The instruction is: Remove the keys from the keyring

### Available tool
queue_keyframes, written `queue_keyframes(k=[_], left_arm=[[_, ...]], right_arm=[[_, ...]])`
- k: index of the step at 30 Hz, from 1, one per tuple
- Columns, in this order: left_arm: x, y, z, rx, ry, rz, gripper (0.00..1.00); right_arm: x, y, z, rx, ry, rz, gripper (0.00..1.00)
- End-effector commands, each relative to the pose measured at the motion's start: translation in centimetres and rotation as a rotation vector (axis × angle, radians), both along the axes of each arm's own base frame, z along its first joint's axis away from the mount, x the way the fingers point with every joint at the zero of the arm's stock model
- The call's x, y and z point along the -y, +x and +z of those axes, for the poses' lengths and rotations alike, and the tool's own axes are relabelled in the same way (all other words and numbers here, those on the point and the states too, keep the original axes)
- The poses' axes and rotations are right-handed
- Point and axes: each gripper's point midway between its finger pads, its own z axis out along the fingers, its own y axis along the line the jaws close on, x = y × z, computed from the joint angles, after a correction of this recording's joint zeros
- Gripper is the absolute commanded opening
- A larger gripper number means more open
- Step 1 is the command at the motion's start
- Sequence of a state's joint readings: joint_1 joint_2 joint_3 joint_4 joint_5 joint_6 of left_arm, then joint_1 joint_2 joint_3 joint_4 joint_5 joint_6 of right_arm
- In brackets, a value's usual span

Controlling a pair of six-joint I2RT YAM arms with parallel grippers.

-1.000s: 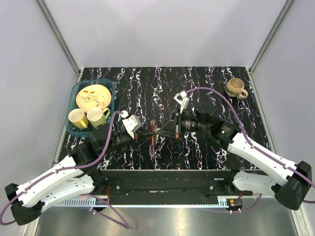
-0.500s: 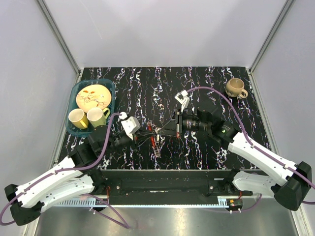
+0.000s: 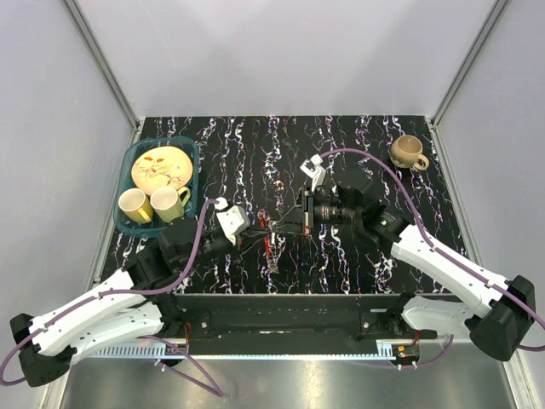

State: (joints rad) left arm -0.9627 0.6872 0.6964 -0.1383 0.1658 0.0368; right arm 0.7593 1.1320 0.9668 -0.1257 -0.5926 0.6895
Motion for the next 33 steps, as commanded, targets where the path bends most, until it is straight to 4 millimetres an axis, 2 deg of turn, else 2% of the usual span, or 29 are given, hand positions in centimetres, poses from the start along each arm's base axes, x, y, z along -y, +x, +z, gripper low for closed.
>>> queue_keyframes(k=[1,4,9,11,18,23,27,33], left_arm=[[-0.2,-1.2,0.9,0.056,-0.012,-0.051,0.00],[-0.2,-1.9,1.1,0.067,-0.032,-0.084,0.00],[0.0,-2.7,1.3,0.072,-0.047,-0.131,0.00],[0.2,-2.8,1.2,0.067,-0.044,-0.138,0.00],[0.5,-2.2,0.9,0.069,-0.027,-0.125,0.00],[0.4,-0.7,0.0,0.052,0.021,-0.051,0.00],[0.3,-0.1,0.1,0.061,0.028,-0.020,0.00],[0.7,0.7,-0.4,0.061,0.065,-0.001,0.00]], right_arm=[[1.0,3.5,2.5,0.048,0.034,-0.138,0.00],[2.1,4.8,1.3,0.008,0.017,-0.196,0.00],[2.4,5.1,-0.3,-0.033,-0.010,-0.201,0.00],[2.2,4.9,-0.4,-0.041,-0.006,-0.180,0.00],[1.9,4.1,1.4,-0.002,0.042,-0.128,0.00],[1.5,2.7,2.9,0.005,0.091,-0.040,0.00],[1.3,1.6,3.4,0.015,0.101,0.005,0.00],[0.6,1.4,3.3,0.006,0.070,0.015,0.00]])
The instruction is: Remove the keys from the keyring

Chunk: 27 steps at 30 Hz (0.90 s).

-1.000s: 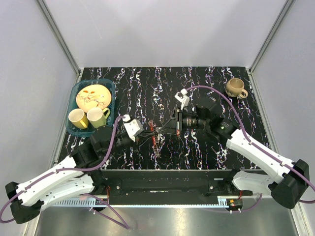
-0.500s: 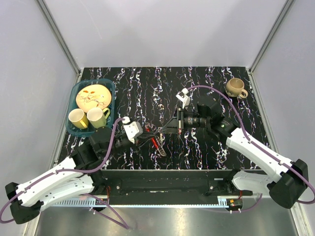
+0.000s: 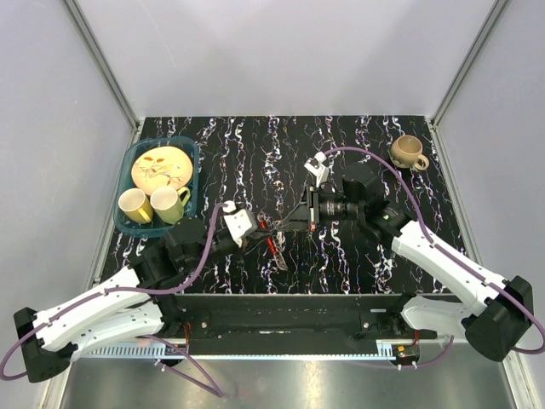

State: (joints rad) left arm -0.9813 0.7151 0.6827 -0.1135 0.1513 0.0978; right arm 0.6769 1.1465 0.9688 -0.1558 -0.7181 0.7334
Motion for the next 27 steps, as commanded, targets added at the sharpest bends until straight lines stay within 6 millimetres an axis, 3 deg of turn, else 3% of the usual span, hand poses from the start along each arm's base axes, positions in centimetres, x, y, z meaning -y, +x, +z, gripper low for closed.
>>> queue_keyframes(k=[1,7,14,17,27], left_arm=[[0.3,0.5,0.6,0.017,0.021,0.015,0.00],[0.5,0.6,0.3,0.017,0.029,0.018,0.00],[0.7,0.1,1.8,0.020,-0.046,0.000,0.00],[0.8,0.5,0.7,-0.010,-0.009,0.018,0.00],[1.3,0.7,0.7,-0.058,-0.012,0.033,0.00]], right_arm=[[-0.6,1.1,3.4,0.105,0.054,-0.026,0.00],[-0.7,1.2,3.5,0.085,0.050,-0.022,0.00],[-0.7,1.5,1.2,0.056,-0.008,-0.022,0.00],[-0.9,1.5,0.7,0.070,-0.016,0.001,0.00],[-0.9,-0.1,1.8,0.079,0.028,0.074,0.00]])
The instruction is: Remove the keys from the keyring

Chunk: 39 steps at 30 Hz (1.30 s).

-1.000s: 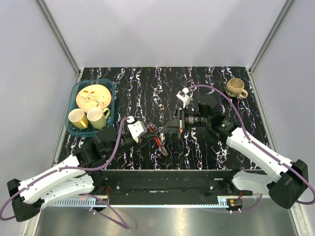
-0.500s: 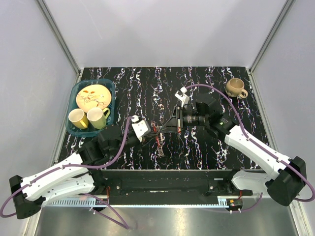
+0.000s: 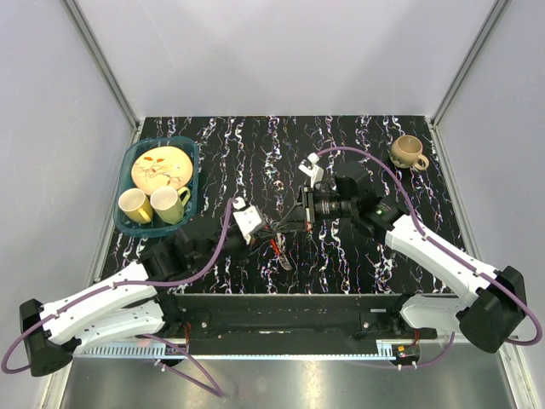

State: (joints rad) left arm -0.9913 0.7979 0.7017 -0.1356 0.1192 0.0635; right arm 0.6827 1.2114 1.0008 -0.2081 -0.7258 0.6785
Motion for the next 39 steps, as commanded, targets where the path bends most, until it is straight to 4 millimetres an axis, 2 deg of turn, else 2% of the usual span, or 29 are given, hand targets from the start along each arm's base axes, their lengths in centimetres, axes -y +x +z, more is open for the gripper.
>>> queue_keyframes(k=[1,5,10,18,31,39], left_arm=[[0.5,0.1,2.9,0.014,-0.075,0.006,0.00],[0.8,-0.1,2.4,0.000,-0.063,-0.009,0.00],[0.8,-0.8,2.2,0.027,-0.074,-0.050,0.00],[1.0,-1.7,0.2,-0.044,0.007,-0.097,0.00],[0.9,-2.8,1.3,-0.016,-0.047,-0.150,0.00],[0.7,-3.9,2.7,0.003,-0.109,-0.189,0.00]], right_arm=[[-0.4,-0.5,3.6,0.094,0.090,0.050,0.00],[-0.4,-0.1,3.8,0.091,0.092,0.014,0.00],[-0.2,1.5,4.4,0.088,0.083,-0.091,0.00],[0.6,4.1,3.8,0.050,0.075,-0.208,0.00],[1.2,5.1,2.2,-0.002,0.050,-0.242,0.00],[1.8,5.7,1.1,-0.025,0.035,-0.267,0.00]])
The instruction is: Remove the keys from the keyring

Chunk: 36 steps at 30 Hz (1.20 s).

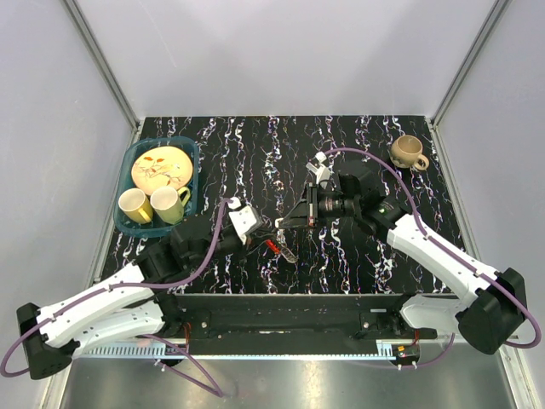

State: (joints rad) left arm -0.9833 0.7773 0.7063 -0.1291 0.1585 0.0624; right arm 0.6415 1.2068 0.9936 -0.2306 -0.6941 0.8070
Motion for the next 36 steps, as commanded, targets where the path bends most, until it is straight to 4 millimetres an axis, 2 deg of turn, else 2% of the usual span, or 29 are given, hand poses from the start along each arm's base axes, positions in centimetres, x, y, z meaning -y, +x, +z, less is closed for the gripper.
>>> queue_keyframes(k=[1,23,26,32,36], left_arm=[[0.5,-3.5,2.1,0.001,-0.088,-0.163,0.00],[-0.3,-4.5,3.8,0.020,-0.152,-0.177,0.00],[-0.3,-4.3,3.4,0.011,-0.129,-0.171,0.00],[0.2,-3.5,1.4,-0.017,-0.053,-0.157,0.00],[0.7,-3.1,0.5,-0.033,-0.004,-0.156,0.00]], right_arm=[[1.0,4.4,1.2,0.102,0.023,-0.159,0.00],[1.3,4.5,-0.9,0.052,-0.012,-0.177,0.00],[1.2,4.3,-0.4,0.066,-0.001,-0.166,0.00],[0.7,3.0,3.1,0.139,0.083,-0.081,0.00],[0.6,2.4,3.9,0.144,0.094,-0.041,0.00]])
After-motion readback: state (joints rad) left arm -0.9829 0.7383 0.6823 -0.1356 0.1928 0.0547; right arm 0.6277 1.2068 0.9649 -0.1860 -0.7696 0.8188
